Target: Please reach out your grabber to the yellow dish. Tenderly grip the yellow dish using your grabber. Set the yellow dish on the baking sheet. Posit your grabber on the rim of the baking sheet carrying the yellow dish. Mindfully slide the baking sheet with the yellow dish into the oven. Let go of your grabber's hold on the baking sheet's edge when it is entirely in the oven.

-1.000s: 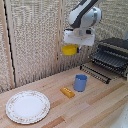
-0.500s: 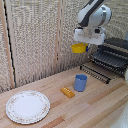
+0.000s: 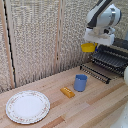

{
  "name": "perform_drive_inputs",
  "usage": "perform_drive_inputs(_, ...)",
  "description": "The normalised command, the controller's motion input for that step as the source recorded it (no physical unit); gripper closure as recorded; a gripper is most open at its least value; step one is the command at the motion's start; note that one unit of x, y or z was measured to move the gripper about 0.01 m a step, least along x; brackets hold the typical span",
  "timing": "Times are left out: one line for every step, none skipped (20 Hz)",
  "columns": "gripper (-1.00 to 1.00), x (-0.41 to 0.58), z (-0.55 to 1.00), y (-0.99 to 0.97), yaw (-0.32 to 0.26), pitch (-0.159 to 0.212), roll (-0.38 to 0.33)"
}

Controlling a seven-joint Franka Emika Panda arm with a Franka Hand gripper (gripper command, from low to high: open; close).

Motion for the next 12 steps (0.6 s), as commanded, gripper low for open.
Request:
perform_drive_inputs(1.0,-0.029,0.26,-0.73,-0.168,0.041,0.0)
perform_drive_inputs(1.0,-0.046,0.23,-0.72,-0.169,0.036,0.0)
perform_drive_inputs(1.0,-0.069,0.21,-0.72,-0.17,0.032,0.0)
perform_drive_inputs(1.0,-0.091,0.15,-0.72,-0.17,0.02,0.001)
perform_drive_inputs(1.0,-0.103,0.09,-0.7,-0.179,0.009,0.0)
perform_drive_inputs(1.0,-0.114,0.03,-0.65,-0.201,0.0,0.0)
perform_drive_inputs(1.0,-0.114,0.0,-0.63,-0.21,0.0,0.0)
perform_drive_inputs(1.0,-0.106,0.0,-0.64,-0.206,0.0,0.0)
perform_drive_inputs(1.0,-0.077,0.0,-0.68,-0.187,0.0,0.002)
perform_drive_inputs(1.0,-0.066,0.0,-0.71,-0.17,0.0,0.014)
perform_drive_inputs(1.0,-0.046,0.0,-0.71,-0.148,0.0,0.02)
perform_drive_inputs(1.0,-0.017,0.0,-0.62,-0.115,0.0,0.017)
